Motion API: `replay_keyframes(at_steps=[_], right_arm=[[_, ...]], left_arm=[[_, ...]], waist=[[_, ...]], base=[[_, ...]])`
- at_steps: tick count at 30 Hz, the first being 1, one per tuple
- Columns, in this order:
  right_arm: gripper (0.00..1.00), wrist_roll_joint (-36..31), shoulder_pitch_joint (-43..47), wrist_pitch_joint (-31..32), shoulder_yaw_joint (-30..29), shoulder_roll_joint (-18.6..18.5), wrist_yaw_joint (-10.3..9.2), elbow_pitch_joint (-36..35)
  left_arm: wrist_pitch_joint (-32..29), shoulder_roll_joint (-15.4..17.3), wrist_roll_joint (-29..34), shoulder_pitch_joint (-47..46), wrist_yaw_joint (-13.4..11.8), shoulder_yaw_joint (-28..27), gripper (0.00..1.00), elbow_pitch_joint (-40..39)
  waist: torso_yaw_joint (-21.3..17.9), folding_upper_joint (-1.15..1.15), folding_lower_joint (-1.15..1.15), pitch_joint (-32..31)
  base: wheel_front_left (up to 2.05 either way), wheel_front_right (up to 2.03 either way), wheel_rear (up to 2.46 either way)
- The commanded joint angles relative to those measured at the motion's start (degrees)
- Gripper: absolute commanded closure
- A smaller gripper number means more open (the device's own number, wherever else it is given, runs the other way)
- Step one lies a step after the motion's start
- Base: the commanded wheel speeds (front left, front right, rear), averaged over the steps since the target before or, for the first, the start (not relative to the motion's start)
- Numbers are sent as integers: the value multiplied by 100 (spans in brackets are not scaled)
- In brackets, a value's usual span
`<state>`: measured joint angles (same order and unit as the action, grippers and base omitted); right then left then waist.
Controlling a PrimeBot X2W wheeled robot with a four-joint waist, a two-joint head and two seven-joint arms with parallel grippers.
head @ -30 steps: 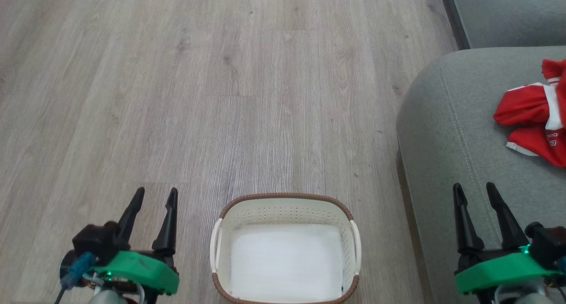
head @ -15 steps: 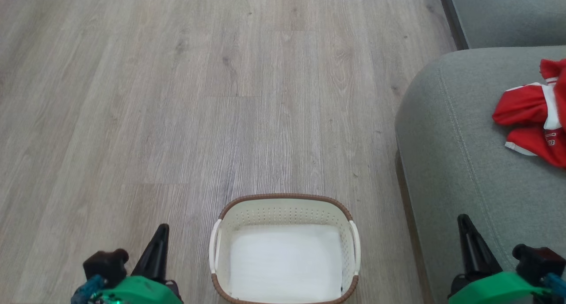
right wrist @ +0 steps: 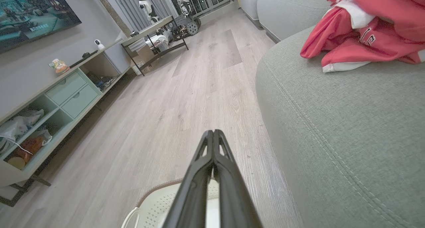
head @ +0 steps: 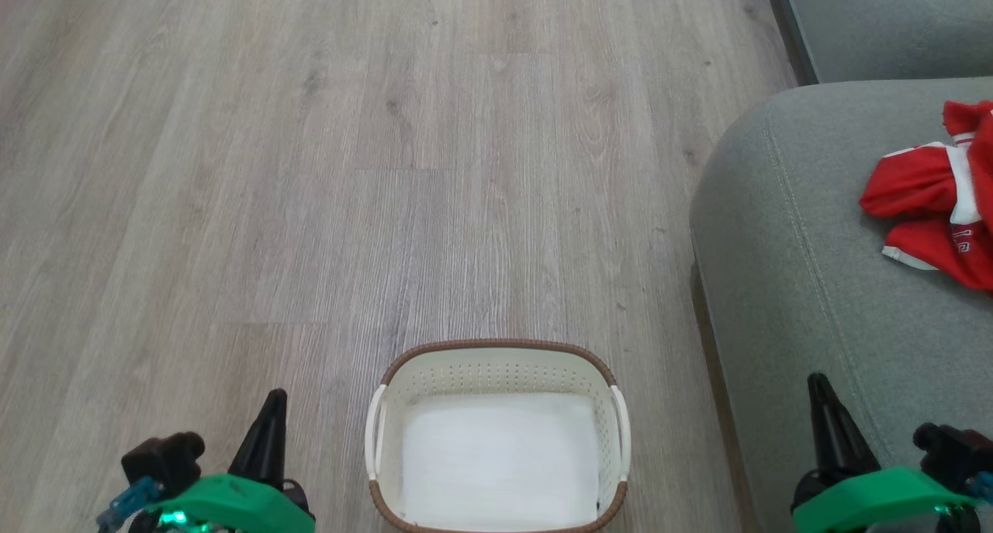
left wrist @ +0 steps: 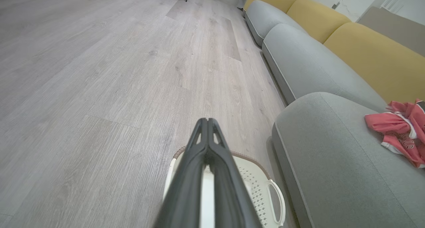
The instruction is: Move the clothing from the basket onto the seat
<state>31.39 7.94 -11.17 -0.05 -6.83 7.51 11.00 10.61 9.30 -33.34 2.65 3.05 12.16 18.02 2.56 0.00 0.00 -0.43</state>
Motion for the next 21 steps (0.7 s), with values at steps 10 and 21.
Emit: replay_keyframes(at_steps=[10, 21], right_arm=[[100, 685, -378, 169, -94, 22, -1, -125], [100, 1271, -486, 325, -136, 49, -1, -80]], left_arm=[[-164, -43, -641, -349, 74, -302, 100, -229], [-328, -107, -1197, -406, 113, -469, 100, -247]], waist=[[-25, 0, 0, 6], [-49, 0, 0, 12]], base=[[0, 0, 0], [0, 0, 0]])
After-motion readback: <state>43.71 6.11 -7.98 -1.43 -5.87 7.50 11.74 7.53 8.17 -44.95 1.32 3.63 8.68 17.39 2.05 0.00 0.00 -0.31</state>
